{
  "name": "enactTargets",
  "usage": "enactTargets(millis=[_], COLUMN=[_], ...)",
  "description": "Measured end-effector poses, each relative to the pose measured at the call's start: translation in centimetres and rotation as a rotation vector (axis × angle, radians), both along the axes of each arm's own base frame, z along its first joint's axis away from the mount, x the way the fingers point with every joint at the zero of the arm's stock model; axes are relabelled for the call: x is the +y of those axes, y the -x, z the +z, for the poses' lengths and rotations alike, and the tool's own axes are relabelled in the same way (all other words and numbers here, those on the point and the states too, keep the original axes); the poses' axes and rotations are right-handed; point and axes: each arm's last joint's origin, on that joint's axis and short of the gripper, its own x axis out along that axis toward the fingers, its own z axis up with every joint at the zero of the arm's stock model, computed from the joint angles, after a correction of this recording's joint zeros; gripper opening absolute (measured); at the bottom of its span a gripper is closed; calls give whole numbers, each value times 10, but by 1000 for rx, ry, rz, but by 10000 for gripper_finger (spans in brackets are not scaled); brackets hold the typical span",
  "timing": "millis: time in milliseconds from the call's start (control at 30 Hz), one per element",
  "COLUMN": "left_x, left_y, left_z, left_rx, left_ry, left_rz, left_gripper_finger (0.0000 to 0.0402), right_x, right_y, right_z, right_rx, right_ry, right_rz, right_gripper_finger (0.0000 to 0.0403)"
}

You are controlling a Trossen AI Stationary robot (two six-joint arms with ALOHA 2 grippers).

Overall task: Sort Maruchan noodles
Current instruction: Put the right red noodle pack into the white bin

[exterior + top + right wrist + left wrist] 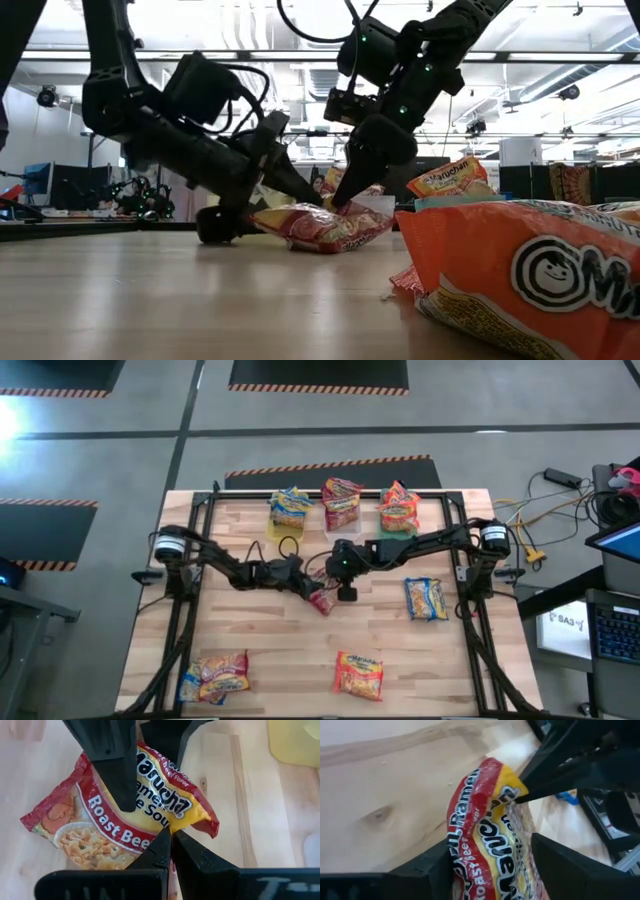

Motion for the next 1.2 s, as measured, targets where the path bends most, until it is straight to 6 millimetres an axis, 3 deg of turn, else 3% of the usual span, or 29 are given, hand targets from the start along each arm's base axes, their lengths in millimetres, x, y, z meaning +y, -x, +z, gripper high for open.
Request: enactTargets(millis=[300,467,667,833,1000,1200], left_x=[-1,-1,3,8,17,25], left_y=[-1,-1,0,1,-1,-6], left_z=[0,-1,-1,0,3,7], left_rx=[-9,-8,-6,-10,-41,-61], left_ry=[-10,-17,-32,-90,-208,-385], left_rz=[-64,-92,-168,-301,-430,-481], left_gripper_finger=[92,17,14,3,2,2], right_x=[0,-4,-12,-20,-25,-28], right_y=[1,9,18,25,27,26], right_z=[1,18,52,70,72,64], right_rx=[1,44,45,16,17,68], right_ry=[-42,-76,-138,-331,-515,-580], right_rz=[-52,-70,-76,-41,-8,-52], right_gripper_finger=[8,16,43,70,106,153])
